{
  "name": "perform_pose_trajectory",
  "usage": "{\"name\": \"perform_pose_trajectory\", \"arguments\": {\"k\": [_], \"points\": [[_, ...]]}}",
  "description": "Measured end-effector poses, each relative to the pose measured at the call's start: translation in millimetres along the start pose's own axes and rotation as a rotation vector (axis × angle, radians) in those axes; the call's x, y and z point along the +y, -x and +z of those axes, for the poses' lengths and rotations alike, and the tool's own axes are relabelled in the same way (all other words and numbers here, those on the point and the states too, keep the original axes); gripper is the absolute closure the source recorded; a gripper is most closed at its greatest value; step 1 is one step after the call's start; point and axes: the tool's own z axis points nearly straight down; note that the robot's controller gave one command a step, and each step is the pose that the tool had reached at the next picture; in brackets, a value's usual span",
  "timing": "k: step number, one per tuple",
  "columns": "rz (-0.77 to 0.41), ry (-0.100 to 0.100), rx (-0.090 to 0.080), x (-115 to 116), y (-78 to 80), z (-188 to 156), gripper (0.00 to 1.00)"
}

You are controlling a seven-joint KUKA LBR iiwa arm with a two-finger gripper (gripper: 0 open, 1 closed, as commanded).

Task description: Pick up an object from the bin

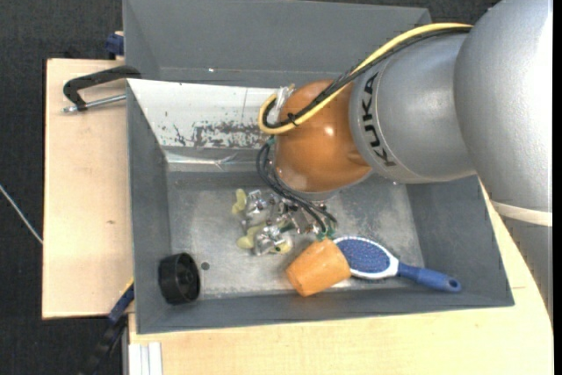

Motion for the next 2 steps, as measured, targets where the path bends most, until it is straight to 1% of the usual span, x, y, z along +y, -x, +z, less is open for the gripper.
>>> {"name": "perform_pose_trajectory", "arguments": {"k": [1, 2], "points": [[0.008, -0.003, -0.002, -8.4, 6.1, -118.2, 1.00], [-0.228, -0.005, -0.002, -52.2, 35.8, -243.2, 1.00]]}}
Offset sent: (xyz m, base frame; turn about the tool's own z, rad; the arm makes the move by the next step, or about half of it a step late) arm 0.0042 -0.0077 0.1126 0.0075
